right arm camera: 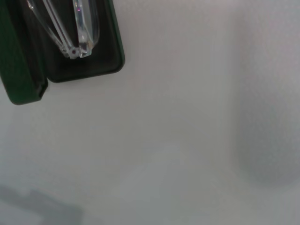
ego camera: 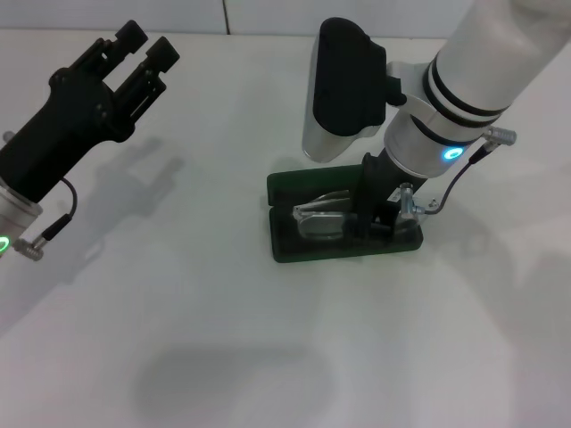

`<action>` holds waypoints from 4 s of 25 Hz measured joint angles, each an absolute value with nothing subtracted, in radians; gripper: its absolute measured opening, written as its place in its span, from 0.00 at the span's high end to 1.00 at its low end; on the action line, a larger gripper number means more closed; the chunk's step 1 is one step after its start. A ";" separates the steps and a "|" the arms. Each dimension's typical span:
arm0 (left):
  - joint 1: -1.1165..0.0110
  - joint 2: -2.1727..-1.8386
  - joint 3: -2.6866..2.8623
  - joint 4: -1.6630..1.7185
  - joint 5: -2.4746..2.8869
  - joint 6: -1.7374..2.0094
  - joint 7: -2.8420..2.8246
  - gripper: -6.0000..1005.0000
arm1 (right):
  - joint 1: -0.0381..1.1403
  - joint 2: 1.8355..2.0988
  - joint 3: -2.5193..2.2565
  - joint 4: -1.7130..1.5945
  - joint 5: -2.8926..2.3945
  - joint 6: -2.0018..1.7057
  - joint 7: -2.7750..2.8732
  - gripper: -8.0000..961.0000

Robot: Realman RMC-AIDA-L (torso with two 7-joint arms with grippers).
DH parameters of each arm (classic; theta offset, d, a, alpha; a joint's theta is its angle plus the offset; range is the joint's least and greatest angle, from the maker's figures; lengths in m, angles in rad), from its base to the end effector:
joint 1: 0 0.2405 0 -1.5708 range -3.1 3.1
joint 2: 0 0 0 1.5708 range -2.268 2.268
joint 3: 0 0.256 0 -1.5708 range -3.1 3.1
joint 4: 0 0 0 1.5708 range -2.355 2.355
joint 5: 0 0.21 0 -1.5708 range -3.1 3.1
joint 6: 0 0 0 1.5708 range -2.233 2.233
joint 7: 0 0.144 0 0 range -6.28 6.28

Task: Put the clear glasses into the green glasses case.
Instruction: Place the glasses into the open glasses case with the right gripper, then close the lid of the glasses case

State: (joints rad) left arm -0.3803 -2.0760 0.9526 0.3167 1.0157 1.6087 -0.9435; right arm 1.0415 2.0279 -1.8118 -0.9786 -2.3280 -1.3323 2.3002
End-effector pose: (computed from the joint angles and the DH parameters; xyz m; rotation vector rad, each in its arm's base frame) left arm -0.2700 0.3034 0.0156 -2.0275 -0.5132 -1.3684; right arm 0.0801 0.3751 -0.0883 -2.9371 -0.0019 -0.7198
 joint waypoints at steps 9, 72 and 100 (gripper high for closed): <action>-0.385 -2.078 0.953 0.312 1.017 1.606 -0.938 0.42 | 1.040 2.028 -1.822 -0.979 -2.336 -1.312 2.301 0.85; -0.613 -2.072 0.957 0.319 1.327 1.075 -1.192 0.25 | 0.352 2.014 -1.133 -1.003 -1.873 -1.452 1.521 0.66; -0.804 -2.106 1.189 0.280 1.449 0.930 -1.325 0.22 | 0.593 2.018 -1.102 -0.485 -1.837 -1.395 1.329 0.66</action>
State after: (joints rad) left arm -0.8042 -2.1062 1.1888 0.2798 1.4493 0.9296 -1.3250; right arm 0.5926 2.0182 -1.1019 -0.4851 -1.8372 -1.3953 1.3294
